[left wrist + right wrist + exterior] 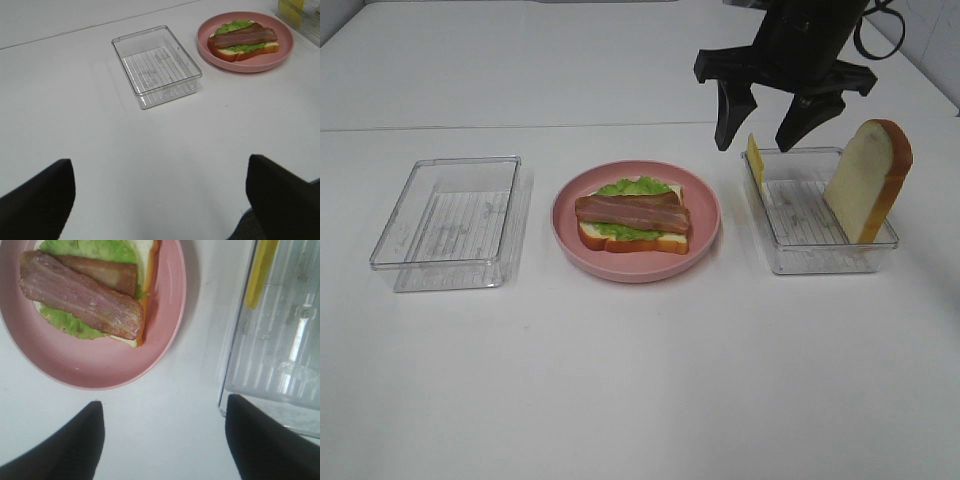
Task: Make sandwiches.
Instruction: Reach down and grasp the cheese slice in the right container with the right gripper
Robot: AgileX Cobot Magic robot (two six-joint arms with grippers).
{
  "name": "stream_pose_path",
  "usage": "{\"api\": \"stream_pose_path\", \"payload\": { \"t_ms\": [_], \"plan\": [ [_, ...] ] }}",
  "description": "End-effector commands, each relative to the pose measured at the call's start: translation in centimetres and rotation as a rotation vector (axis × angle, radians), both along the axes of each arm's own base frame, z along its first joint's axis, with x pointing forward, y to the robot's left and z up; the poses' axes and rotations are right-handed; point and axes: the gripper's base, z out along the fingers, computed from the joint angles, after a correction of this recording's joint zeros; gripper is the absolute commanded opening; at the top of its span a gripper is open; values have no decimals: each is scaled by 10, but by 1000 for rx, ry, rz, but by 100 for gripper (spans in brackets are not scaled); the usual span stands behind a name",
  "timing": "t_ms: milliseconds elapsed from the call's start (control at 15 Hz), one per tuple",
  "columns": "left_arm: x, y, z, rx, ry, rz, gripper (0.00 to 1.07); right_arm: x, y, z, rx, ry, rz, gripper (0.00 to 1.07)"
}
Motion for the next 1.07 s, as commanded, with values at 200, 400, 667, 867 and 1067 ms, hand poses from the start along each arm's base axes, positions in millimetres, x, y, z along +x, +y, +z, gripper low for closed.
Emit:
{"api": "stream_pose_path", "payload": {
  "t_ms": [200,400,667,867,1067],
  "plan": [
    [0,0,0,-1,-14,0,88,23,3,12,-23,-68,-1,61],
    [0,0,0,-1,-14,0,88,50,7,-7,-67,-100,-28,58],
    [0,0,0,-1,-14,0,88,70,4,-45,-168,-99,-62,56],
    [0,0,0,-1,-14,0,88,76,6,-65,-177,-86,-62,56],
    [0,0,0,-1,-14,0,88,79,4,-78,-211,-74,-66,54]
  ]
}}
